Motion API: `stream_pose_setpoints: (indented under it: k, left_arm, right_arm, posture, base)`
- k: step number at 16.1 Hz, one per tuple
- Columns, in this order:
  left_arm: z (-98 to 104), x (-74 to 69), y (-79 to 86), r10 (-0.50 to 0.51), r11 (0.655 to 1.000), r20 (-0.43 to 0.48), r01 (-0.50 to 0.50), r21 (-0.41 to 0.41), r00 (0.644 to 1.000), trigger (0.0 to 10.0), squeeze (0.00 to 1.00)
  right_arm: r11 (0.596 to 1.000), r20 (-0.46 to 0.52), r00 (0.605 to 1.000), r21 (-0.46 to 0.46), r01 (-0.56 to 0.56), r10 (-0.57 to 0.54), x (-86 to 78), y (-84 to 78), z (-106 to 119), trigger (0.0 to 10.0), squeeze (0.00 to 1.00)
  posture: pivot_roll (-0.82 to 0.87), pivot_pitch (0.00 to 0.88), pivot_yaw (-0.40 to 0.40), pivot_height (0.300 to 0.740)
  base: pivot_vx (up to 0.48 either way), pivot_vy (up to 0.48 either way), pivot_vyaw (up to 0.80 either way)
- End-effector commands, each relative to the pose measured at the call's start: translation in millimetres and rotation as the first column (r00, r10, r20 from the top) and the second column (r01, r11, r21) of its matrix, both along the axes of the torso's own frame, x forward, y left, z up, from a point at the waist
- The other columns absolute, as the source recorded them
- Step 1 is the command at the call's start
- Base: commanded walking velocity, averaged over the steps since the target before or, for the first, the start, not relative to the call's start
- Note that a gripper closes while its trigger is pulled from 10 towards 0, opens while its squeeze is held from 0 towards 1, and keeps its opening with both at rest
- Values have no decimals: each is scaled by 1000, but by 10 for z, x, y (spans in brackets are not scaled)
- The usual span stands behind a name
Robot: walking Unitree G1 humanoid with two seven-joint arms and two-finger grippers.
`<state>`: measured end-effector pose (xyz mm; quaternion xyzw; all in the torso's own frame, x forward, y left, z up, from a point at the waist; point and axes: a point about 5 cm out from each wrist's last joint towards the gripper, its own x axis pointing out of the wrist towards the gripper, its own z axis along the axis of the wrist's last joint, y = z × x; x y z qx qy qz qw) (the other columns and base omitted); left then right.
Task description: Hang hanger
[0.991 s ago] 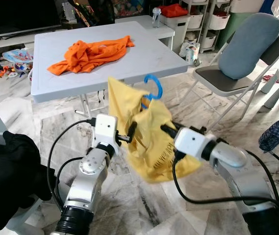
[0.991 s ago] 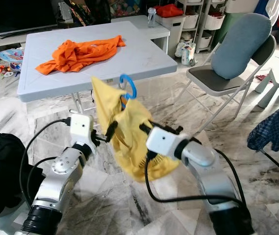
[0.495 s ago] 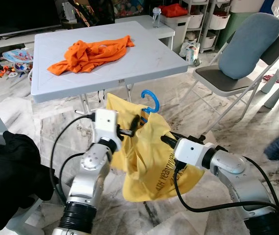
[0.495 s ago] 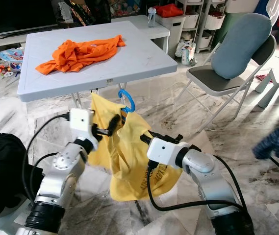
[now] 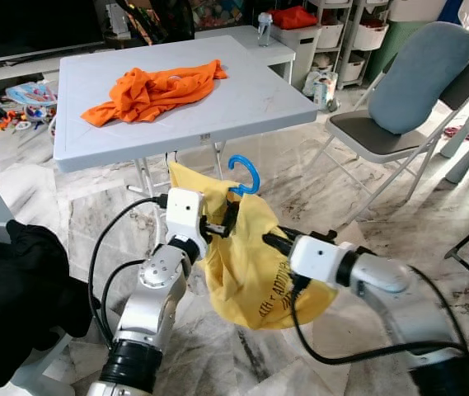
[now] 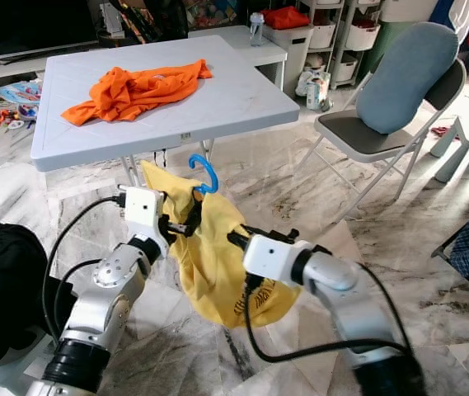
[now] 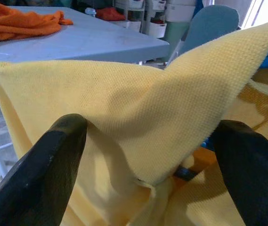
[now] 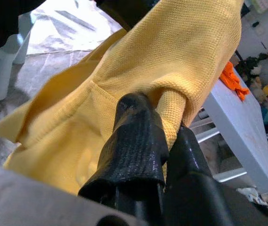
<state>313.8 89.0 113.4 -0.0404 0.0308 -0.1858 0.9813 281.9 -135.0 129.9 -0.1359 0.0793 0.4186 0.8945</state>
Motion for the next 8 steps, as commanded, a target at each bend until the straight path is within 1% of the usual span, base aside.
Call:
stream_pose_setpoints:
  k: [1, 5, 6, 8]
  left_arm:
    - [-38, 42, 61, 28, 999, -17, -27, 30, 999, 10000, 0]
    - [-99, 66, 71, 38, 998, -31, -36, 56, 999, 10000, 0]
    - [-141, 65, 86, 45, 997, -41, -42, 70, 998, 10000, 0]
    - [-153, 65, 87, 46, 996, -43, -42, 73, 998, 10000, 0]
  right_arm:
    - [995, 63, 995, 53, -81, 77, -29, 74, 218, 10000, 0]
    - [991, 52, 993, 76, -114, 110, -41, 54, 308, 10000, 0]
    - [991, 64, 993, 83, -107, 102, -11, 74, 338, 10000, 0]
    - [992, 78, 993, 84, -96, 90, 16, 89, 351, 10000, 0]
  posture:
    - [-166, 0, 8, 740]
    - [-170, 0, 10, 740]
    - [-165, 0, 13, 740]
    - [-162, 0, 13, 740]
  base:
    - [0, 0, 0]
    - [0, 0, 0]
    - [0, 0, 0]
    - [0, 0, 0]
